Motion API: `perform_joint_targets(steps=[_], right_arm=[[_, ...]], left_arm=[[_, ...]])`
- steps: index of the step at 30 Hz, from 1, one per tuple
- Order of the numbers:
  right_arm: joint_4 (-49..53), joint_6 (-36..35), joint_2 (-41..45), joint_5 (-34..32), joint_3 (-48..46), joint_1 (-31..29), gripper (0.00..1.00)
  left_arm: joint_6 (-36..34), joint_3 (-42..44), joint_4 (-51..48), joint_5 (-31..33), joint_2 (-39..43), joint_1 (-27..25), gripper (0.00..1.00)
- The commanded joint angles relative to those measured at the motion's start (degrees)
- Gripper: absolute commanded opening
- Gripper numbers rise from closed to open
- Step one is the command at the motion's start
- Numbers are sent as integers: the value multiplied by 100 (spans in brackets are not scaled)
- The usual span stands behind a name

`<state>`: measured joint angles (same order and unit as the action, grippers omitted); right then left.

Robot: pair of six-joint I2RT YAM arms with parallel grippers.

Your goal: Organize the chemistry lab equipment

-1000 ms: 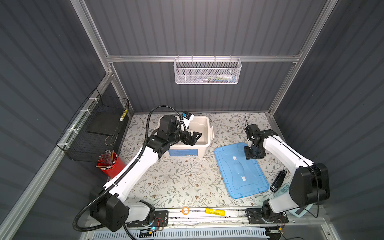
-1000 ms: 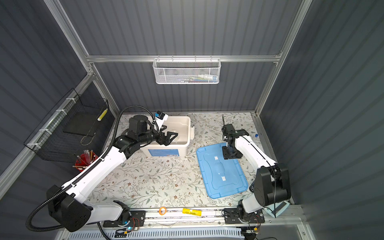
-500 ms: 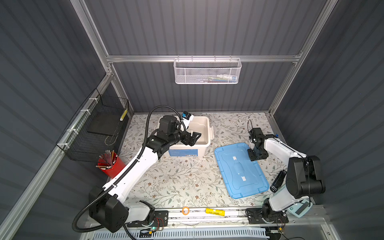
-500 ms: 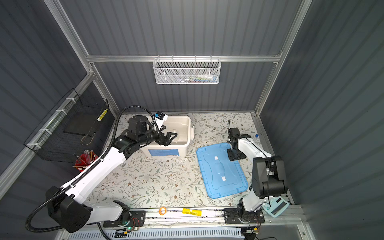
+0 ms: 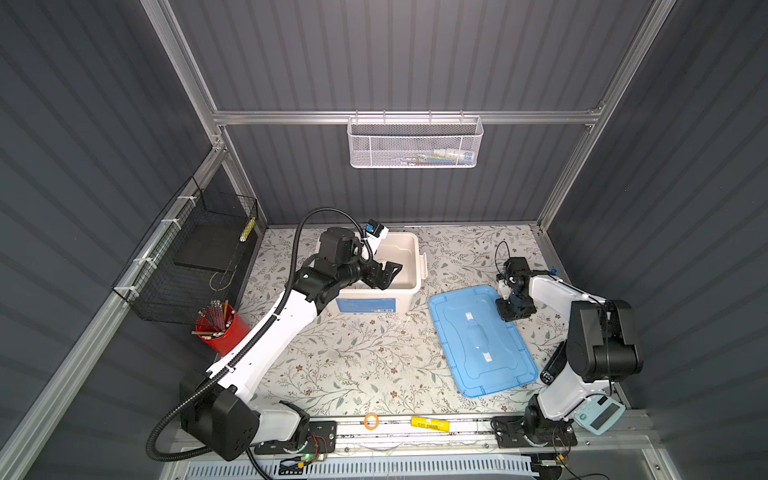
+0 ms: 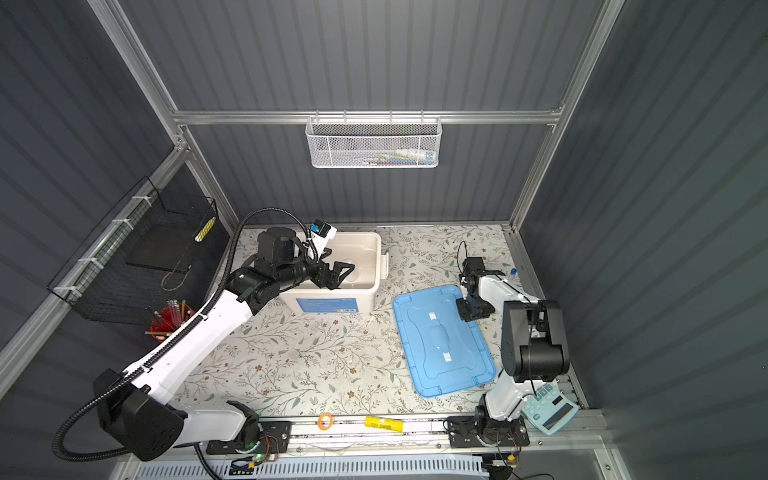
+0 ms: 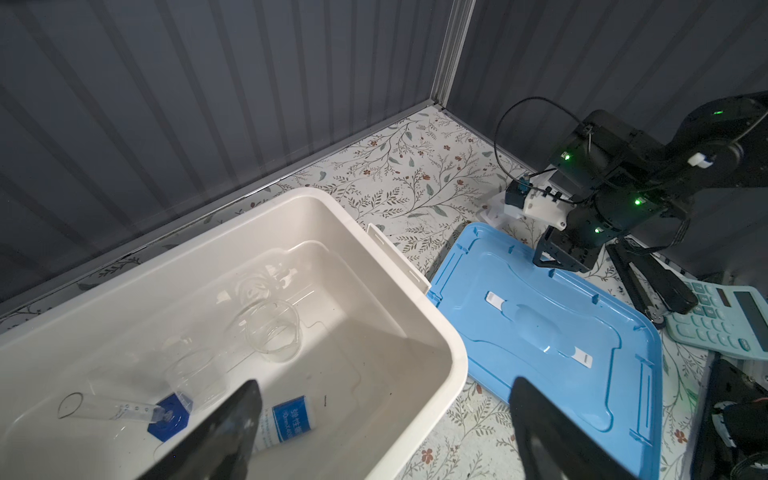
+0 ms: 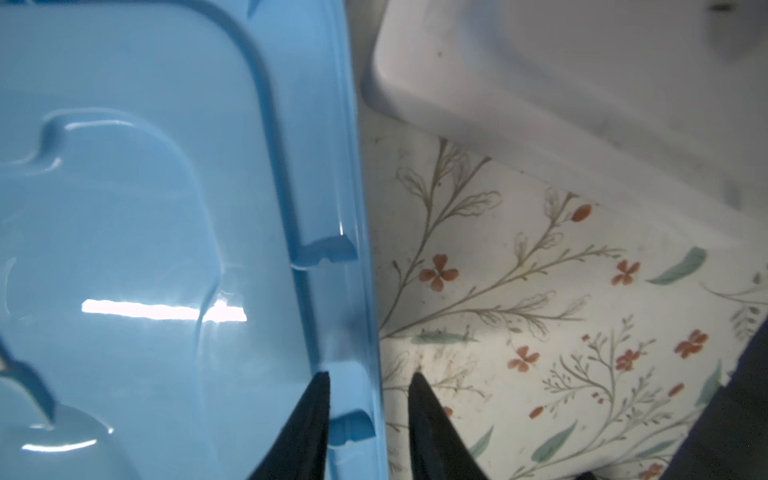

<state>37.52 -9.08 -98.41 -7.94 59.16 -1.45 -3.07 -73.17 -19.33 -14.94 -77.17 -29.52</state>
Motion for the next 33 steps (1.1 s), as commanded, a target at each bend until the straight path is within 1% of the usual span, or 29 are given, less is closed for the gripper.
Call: perform_joint_targets(steps=[1, 7, 14, 25, 29, 33], right_arm=[[-16, -107, -122, 148, 105, 31, 33], [-62, -138, -273, 212, 131, 32, 27], [-56, -66, -312, 348, 152, 31, 16], [170, 125, 61, 469, 219, -86, 0], [242, 185, 321, 555, 281, -246, 0], [559, 314, 566, 458, 568, -394, 0]], left_arm=[[-163, -254, -180, 39, -86, 73, 93], [-185, -328, -237, 40, -132, 112, 93], [-212, -356, -264, 39, -122, 148, 93], [-209, -252, -255, 69, -10, 174, 93], [-212, -188, -246, 84, 83, 174, 93], [-203, -122, -238, 123, 196, 174, 93]])
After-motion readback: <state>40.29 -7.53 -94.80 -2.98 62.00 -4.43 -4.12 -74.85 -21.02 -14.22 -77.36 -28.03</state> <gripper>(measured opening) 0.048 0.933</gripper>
